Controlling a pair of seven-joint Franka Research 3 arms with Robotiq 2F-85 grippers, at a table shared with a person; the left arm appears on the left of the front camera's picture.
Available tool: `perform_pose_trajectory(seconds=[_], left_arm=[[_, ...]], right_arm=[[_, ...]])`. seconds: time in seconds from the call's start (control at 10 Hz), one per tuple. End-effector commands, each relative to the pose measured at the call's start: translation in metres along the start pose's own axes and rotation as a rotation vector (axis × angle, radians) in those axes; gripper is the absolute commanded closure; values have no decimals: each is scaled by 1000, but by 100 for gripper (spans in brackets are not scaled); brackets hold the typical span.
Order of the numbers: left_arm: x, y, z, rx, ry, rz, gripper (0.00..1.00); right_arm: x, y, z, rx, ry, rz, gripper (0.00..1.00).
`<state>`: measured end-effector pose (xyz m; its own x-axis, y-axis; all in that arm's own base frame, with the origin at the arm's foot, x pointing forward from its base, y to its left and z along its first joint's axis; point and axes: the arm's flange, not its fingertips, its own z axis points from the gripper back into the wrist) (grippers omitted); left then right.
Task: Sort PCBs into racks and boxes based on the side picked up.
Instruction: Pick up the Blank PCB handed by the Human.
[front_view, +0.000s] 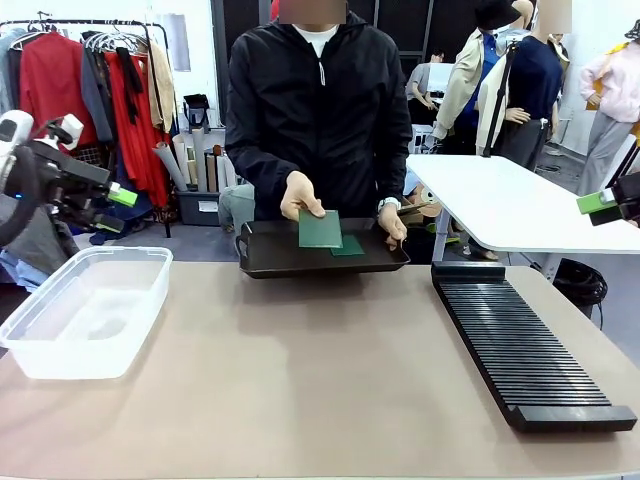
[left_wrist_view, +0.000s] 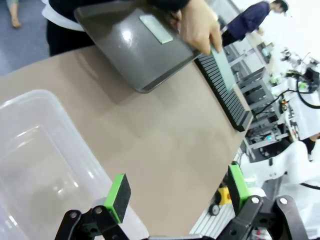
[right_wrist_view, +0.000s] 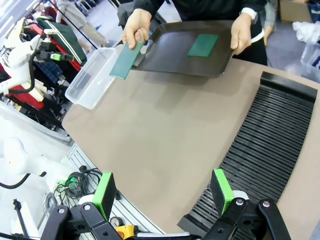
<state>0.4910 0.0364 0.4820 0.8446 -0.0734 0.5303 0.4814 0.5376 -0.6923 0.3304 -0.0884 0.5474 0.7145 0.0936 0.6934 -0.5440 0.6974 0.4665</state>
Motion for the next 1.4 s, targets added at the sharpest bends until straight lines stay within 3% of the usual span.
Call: perform_pose_trajectory(seconds=[0.0, 0.4, 0.8, 1.3], left_arm=[[17, 12, -17, -80, -6, 59, 0], [26, 32, -77, -251, 66, 177, 0], [21, 28, -123, -396, 85, 191, 0], [18, 30, -179, -472, 91, 158, 0]], right_arm=[[2, 0, -1, 22, -22, 12, 0], [2, 0, -1, 22, -22, 12, 0], [2, 0, -1, 22, -22, 12, 0], [2, 0, -1, 22, -22, 12, 0]])
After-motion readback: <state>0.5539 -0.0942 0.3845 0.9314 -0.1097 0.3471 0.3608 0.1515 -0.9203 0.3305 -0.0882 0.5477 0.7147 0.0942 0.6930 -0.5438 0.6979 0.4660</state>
